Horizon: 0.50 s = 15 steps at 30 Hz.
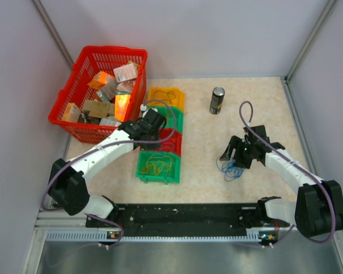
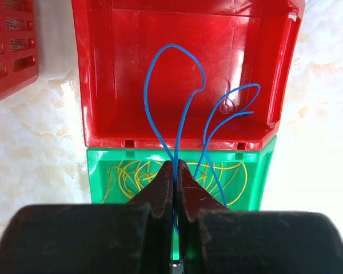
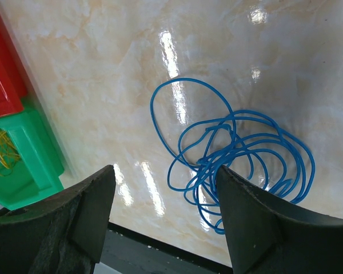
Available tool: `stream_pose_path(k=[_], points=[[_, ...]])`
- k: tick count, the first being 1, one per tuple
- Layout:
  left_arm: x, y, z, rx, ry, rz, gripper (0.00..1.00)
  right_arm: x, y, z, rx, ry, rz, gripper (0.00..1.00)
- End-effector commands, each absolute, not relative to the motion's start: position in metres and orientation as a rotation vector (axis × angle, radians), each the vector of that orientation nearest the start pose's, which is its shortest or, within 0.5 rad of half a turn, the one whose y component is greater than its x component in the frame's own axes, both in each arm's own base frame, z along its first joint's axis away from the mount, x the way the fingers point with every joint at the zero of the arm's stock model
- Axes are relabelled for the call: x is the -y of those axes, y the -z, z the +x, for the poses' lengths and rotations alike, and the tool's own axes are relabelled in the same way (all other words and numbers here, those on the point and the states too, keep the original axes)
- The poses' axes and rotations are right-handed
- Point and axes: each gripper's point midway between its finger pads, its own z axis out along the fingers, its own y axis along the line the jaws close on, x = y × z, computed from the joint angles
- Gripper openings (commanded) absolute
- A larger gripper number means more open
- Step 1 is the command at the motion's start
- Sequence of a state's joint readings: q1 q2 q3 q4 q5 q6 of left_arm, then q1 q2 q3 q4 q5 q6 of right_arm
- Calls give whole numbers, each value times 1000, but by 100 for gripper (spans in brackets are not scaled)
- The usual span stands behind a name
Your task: Untangle the cables
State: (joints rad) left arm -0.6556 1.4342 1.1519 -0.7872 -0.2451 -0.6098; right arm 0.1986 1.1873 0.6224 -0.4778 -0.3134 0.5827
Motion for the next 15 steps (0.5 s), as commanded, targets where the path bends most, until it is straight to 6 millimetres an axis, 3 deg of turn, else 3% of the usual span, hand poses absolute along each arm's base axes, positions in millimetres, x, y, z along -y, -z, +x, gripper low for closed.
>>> stream_pose_path(k=[1,10,14,15], points=[[188,-139,287,-2576,136,-88,0,-127,-67,240,-2619,-698,353,70],[193,-116,323,-2675,233,-271,0,-124,-66,234,-2603,-687,370,70],[184,-107,339,-2685,241,-366,0,-125,-68,234,-2599,-695,366,70],[184,-110,342,-2671,243,-371,5,-125,-70,235,-2594,-697,366,70]])
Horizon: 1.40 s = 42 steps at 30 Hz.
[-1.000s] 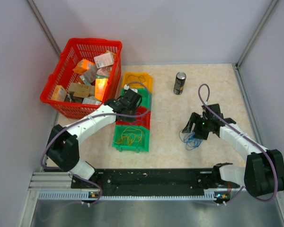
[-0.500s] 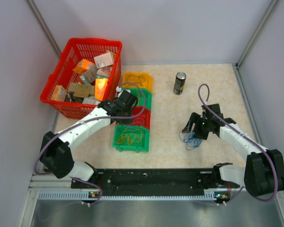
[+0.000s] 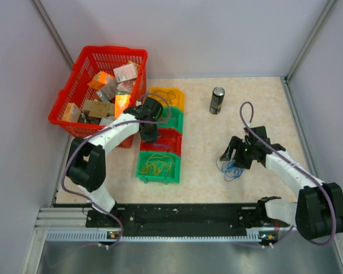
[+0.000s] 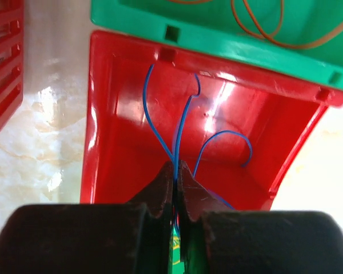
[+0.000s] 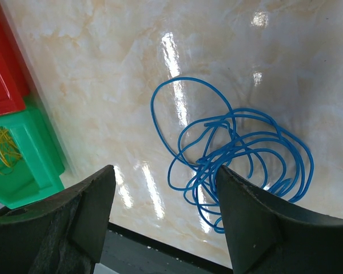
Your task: Untangle the cables
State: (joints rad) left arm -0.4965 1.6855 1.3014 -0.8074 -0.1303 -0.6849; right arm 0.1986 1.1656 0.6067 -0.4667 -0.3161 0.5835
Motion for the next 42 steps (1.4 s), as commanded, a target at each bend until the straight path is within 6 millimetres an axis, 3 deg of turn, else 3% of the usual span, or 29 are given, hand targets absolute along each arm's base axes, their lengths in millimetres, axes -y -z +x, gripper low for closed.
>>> stream_pose_path(k=[1,4,9,12,13,17,19,21,24,26,30,33,36,42], points=[[183,-115,345,-2648,243,-377,17,-125,-70,235,-2592,-697,355,70],[183,-135,345,-2579,299,-353,48,-121,-72,236,-2581,-666,340,70],[189,-174,334,-2453,453,-229,66,-87,-64,235,-2590,-396,446,74],[211,-203,323,-2335,667,-76,96,-74,-60,233,-2575,-314,535,75],[219,-211,320,-2305,727,-39,98,-72,-58,232,-2573,-296,564,75],[253,-232,307,-2246,818,140,97,-64,-49,226,-2579,-239,612,73],[269,-236,301,-2225,807,219,94,-69,-46,224,-2602,-273,586,71],[290,-236,292,-2210,804,301,84,-81,-43,222,-2628,-359,536,68],[325,-234,274,-2187,849,430,69,-109,-42,220,-2654,-568,431,52],[345,-230,265,-2181,882,492,65,-129,-43,218,-2665,-727,387,39],[373,-213,248,-2183,915,616,74,-169,-59,216,-2640,-1098,312,1],[391,-199,235,-2203,980,694,83,-176,-73,221,-2607,-1164,302,0],[406,-190,223,-2208,1033,766,85,-182,-94,222,-2550,-1234,253,0],[427,-189,205,-2165,1100,872,68,-192,-125,215,-2486,-1364,203,0]])
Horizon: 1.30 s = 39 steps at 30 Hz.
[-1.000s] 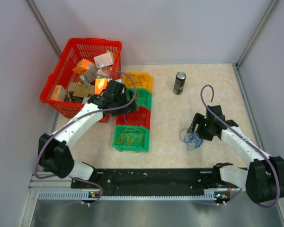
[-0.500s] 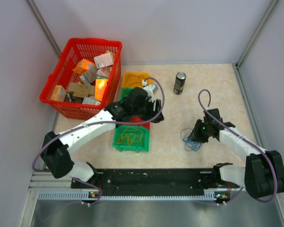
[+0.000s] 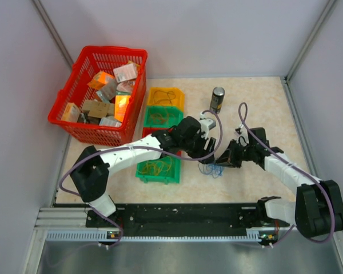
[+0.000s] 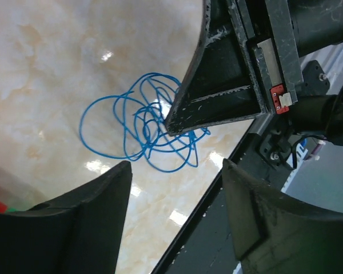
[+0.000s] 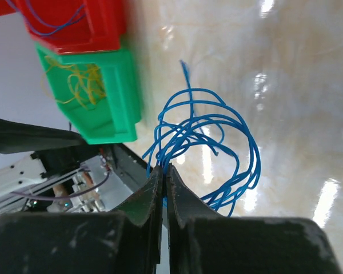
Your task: Untangle the cables
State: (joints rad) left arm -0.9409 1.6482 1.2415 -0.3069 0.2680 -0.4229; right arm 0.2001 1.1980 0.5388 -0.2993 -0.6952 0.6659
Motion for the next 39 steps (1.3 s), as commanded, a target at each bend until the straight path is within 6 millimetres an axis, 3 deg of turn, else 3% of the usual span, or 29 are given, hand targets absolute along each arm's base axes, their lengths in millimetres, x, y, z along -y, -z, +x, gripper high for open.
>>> stream_pose_path(k=[1,5,10,14,25,28,31,32,34,36,39], points=[[429,-187,203,-2157,1095,896,65,-193,-129,215,-2476,-1374,199,0],[437,-181,191,-2151,1049,988,50,-195,-143,216,-2447,-1400,193,0],[436,-167,188,-2178,952,1019,47,-197,-156,218,-2422,-1420,184,0],[433,-160,193,-2196,876,1018,38,-197,-160,217,-2414,-1424,178,0],[413,-142,204,-2246,670,978,47,-196,-158,217,-2422,-1422,179,0],[415,-140,204,-2253,679,981,33,-197,-160,218,-2416,-1420,166,0],[421,-147,203,-2242,712,983,4,-196,-159,219,-2417,-1406,161,0],[421,-150,204,-2235,715,981,0,-195,-158,220,-2418,-1395,161,0],[421,-161,207,-2199,713,979,0,-188,-153,225,-2427,-1299,161,8],[419,-172,211,-2161,694,967,0,-171,-141,229,-2478,-1105,157,23],[414,-191,218,-2122,674,927,0,-145,-131,237,-2516,-853,161,54]])
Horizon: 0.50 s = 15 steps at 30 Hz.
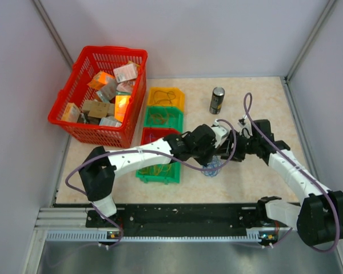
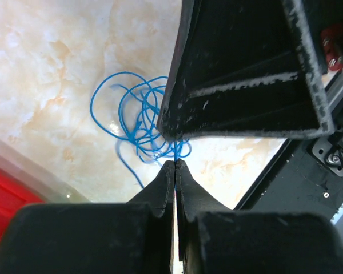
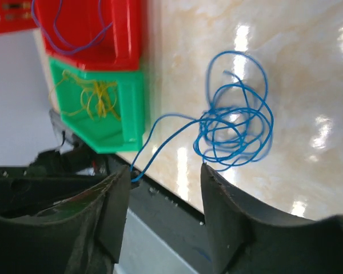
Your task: Untangle the cables
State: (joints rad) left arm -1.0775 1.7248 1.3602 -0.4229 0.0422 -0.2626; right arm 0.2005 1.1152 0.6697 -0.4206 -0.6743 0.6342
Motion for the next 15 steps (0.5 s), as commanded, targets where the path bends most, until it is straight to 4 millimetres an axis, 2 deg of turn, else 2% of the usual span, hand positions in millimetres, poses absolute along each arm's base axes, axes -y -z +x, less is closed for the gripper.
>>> stream_pose_path(k=[1,3,5,9,15], points=[[412,-195,218,-2114,673,918,0,-139,-130,238,-2523,-798,157,60],[408,-202,223,-2107,653,868,0,-134,-129,238,-2521,-757,142,68],[404,-208,230,-2096,627,814,0,-137,-131,236,-2514,-779,115,70],[402,-226,230,-2077,651,771,0,-141,-123,232,-2529,-819,108,70],[406,-272,222,-1986,784,730,0,-172,-113,225,-2487,-1016,33,72]])
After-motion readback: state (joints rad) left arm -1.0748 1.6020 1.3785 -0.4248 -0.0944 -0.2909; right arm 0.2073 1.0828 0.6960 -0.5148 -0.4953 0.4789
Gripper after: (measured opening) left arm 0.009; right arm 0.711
